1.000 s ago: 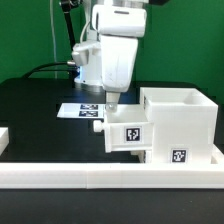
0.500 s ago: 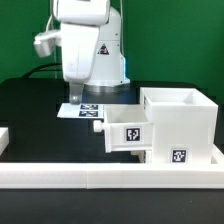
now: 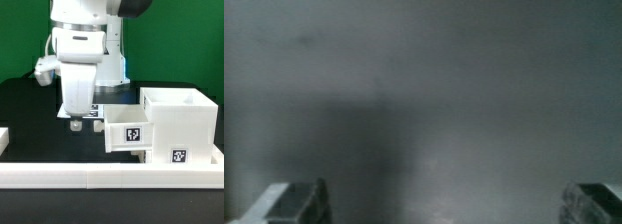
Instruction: Assemble drawer
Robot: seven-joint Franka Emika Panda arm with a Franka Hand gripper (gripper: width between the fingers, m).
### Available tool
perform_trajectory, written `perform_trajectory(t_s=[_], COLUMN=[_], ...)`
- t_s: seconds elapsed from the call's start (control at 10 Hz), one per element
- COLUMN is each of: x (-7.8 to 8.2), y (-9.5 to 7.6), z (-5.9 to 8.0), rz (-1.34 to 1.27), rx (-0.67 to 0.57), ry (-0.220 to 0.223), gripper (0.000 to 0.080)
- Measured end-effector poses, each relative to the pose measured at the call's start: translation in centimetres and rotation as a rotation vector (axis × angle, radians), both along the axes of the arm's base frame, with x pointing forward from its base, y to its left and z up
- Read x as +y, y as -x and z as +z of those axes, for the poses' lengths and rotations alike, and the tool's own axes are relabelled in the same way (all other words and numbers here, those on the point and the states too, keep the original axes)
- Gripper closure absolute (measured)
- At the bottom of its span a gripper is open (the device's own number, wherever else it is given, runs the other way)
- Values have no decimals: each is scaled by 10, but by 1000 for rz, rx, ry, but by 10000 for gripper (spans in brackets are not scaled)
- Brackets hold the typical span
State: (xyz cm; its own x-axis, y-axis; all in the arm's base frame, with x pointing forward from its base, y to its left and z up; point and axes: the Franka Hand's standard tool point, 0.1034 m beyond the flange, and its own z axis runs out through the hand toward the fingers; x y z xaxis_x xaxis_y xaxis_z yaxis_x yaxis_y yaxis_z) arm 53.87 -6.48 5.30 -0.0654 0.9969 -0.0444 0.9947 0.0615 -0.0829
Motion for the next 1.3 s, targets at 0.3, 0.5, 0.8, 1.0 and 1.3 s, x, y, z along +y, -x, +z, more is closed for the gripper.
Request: perform_trajectory(t_s=[0.3, 0.5, 0.8, 1.0, 1.3], x=[25, 37, 65, 80, 82], y=[-7, -13, -18, -18, -19], z=[-2, 2, 5, 5, 7], rz=[-1, 5, -11, -49, -55], rx=[-2, -10, -22, -30, -29], ry=[-4, -4, -10, -9, -7], gripper=[151, 151, 151, 151, 151])
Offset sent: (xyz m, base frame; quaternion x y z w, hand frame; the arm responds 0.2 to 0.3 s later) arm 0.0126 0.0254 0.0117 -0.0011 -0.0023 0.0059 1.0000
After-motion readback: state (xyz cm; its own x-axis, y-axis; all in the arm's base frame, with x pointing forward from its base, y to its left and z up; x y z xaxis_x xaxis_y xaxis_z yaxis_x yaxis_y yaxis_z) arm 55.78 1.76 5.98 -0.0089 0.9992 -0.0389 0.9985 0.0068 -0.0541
